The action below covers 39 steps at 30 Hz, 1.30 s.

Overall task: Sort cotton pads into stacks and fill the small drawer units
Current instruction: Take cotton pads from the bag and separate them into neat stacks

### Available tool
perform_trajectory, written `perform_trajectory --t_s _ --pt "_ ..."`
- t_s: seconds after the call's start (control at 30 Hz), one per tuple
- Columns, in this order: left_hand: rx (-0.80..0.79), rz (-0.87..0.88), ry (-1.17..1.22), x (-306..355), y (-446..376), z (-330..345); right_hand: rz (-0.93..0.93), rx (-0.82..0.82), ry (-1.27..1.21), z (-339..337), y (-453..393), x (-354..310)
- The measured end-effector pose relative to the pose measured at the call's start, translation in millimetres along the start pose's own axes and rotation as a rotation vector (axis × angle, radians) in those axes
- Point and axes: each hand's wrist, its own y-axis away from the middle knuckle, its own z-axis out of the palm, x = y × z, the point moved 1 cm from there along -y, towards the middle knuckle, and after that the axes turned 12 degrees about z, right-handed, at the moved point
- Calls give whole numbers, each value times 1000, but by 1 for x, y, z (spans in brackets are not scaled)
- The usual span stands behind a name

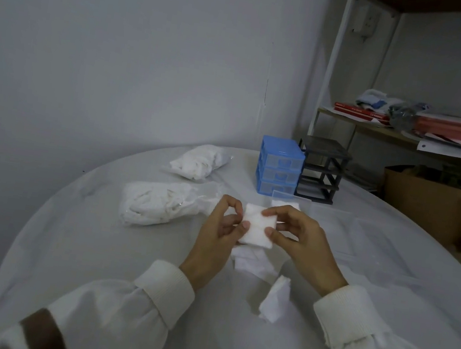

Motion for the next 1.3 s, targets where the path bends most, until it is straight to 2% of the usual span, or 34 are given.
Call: perform_trajectory --t_s 0.13,0.37,0.87,1.13,1.3 --pt "-19 46 -116 -5 0 -1 -2 -11 5 -1 0 0" --pt "51 9 -112 -6 -1 -2 21 -39 -33 1 2 -2" --pt "79 -10 -227 -6 0 -2 55 19 -19 1 1 1" --pt "45 47 -291 -8 -1 -2 92 169 -47 -12 -6 3" --pt "31 34 -317 -13 -5 -5 71 352 -50 -34 -16 4"
